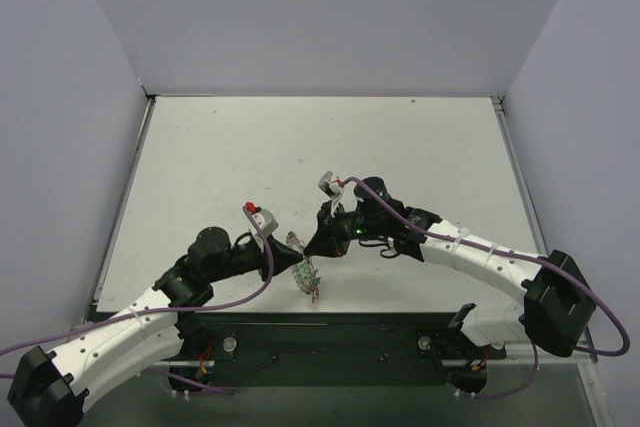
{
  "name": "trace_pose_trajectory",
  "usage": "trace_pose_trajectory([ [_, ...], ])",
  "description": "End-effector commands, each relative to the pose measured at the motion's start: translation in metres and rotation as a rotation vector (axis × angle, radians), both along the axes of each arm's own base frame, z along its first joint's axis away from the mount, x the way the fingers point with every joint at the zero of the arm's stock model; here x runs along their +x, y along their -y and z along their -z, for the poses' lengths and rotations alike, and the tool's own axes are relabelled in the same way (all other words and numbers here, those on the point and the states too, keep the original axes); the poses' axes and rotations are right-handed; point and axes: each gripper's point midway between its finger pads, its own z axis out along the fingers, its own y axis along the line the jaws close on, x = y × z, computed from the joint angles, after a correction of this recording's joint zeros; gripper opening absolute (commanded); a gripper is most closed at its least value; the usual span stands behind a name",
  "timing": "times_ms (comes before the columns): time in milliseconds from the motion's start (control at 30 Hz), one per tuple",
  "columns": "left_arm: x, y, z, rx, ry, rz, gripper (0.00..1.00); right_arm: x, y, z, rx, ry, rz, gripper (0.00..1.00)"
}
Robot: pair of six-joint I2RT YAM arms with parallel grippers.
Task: Put the keys on the keyring
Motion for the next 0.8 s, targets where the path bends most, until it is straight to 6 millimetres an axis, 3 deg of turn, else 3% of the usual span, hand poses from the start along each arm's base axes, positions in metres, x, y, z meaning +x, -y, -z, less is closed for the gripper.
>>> trace_pose_trajectory([
  [0, -0.01, 0.012, -0.048, -0.139, 0.13, 0.084, 0.0, 0.014, -0.001, -0.02, 0.042, 0.074, 0.024, 0.0],
  [767, -0.019, 0.006, -0.067, -0.211, 0.187, 0.094, 0.0, 0.015, 0.002, -0.006, 0.042, 0.027, 0.04, 0.0],
])
